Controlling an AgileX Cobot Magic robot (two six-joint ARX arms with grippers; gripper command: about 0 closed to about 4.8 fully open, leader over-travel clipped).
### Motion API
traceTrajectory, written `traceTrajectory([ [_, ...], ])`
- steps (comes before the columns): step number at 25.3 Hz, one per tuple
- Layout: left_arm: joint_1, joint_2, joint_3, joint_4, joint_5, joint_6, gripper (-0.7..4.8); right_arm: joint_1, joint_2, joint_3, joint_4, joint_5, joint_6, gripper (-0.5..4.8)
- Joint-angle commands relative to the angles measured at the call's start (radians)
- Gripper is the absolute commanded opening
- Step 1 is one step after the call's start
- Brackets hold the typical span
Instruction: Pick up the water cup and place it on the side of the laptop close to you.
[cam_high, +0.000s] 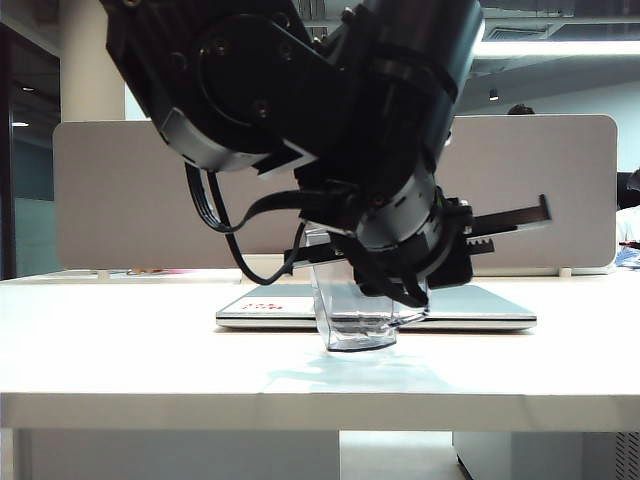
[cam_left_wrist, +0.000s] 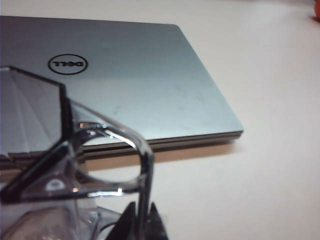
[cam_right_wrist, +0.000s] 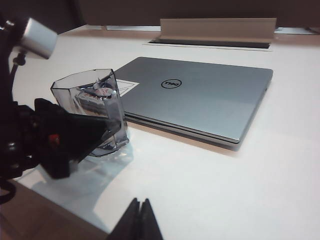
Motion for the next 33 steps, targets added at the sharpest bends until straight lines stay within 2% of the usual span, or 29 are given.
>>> traceTrajectory([
  [1, -0.001, -0.003, 0.0, 0.003, -0.051, -0.05, -0.06, 0.001, -0.002, -0.003, 0.01, -0.021, 0.022, -0.01],
  [7, -0.001, -0.003, 0.0, 0.003, -0.047, -0.063, 0.07, 0.001, -0.002, -0.003, 0.01, -0.02, 0.022, -0.01],
  [8, -0.001, -0.003, 0.0, 0.003, -0.031, -0.063, 0.49, 0.001, -0.002, -0.003, 0.01, -0.02, 0.022, -0.01],
  [9, -0.001, -0.003, 0.0, 0.003, -0.024, -0.062, 0.67, 0.001, -0.002, -0.003, 0.01, -0.02, 0.022, -0.01],
  [17, -0.002, -0.002, 0.0, 0.002, -0.013, -0.058, 0.68, 0.001, -0.002, -0.003, 0.01, -0.02, 0.022, -0.01],
  [19, -0.002, -0.003, 0.0, 0.0, -0.013, -0.044, 0.88, 0.001, -0.002, -0.003, 0.01, -0.02, 0.022, -0.01],
  [22, -0.009, -0.004, 0.0, -0.021, 0.005, 0.01, 1.0, 0.001, -0.002, -0.003, 0.01, -0.02, 0.022, -0.01],
  [33, -0.043, -0.012, 0.0, -0.126, 0.01, 0.039, 1.0, 0.001, -0.002, -0.003, 0.011, -0.02, 0.022, -0.01],
])
